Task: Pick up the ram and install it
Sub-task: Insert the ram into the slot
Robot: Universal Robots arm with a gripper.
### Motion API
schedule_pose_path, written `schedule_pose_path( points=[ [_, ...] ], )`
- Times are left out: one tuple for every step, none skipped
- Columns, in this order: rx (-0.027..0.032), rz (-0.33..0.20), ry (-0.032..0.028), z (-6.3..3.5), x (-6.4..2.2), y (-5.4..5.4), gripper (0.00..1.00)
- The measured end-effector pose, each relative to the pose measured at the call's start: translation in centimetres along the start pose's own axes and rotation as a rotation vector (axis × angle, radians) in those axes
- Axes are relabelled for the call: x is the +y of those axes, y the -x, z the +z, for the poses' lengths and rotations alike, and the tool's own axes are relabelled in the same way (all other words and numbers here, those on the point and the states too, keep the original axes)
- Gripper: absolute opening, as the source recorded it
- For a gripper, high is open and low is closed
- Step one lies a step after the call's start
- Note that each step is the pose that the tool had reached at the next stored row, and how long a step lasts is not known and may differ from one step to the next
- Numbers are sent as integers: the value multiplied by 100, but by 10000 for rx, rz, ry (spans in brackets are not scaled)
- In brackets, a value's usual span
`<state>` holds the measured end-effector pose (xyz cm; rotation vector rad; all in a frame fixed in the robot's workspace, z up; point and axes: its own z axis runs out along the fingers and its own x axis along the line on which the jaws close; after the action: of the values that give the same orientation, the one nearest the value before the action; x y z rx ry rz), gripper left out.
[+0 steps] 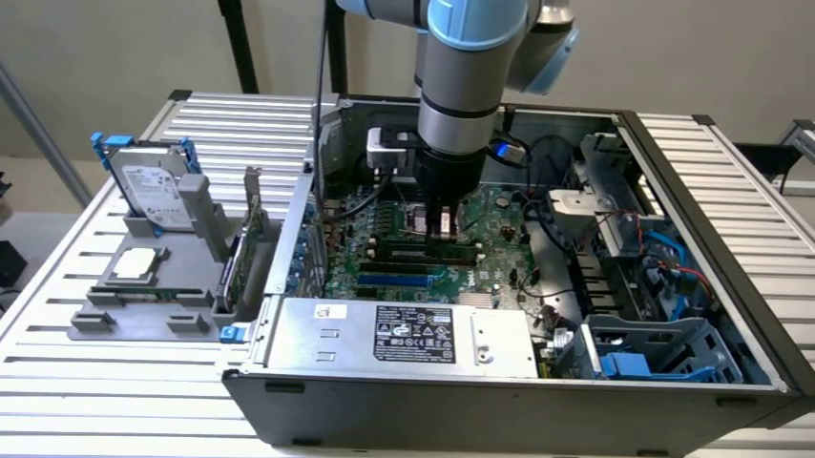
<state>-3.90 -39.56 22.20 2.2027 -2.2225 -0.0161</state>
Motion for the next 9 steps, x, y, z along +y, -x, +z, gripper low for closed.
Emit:
schedule_pose_path(
  points=[
    [0, -1, 0, 0, 0, 0, 21],
    [0, 0, 0, -5, 0, 0, 21],
    [-3, 0, -1, -19, 0, 0, 28],
    [-4, 1, -1, -44, 1, 0, 28],
    [-7, 1, 0, -70, 2, -1, 28],
    [-10, 1, 1, -101, 2, -1, 28],
    [-13, 0, 3, -136, 3, -2, 28],
    [-23, 0, 2, -172, 3, -3, 28],
    [-32, -1, 2, -205, 6, -3, 28]
  ],
)
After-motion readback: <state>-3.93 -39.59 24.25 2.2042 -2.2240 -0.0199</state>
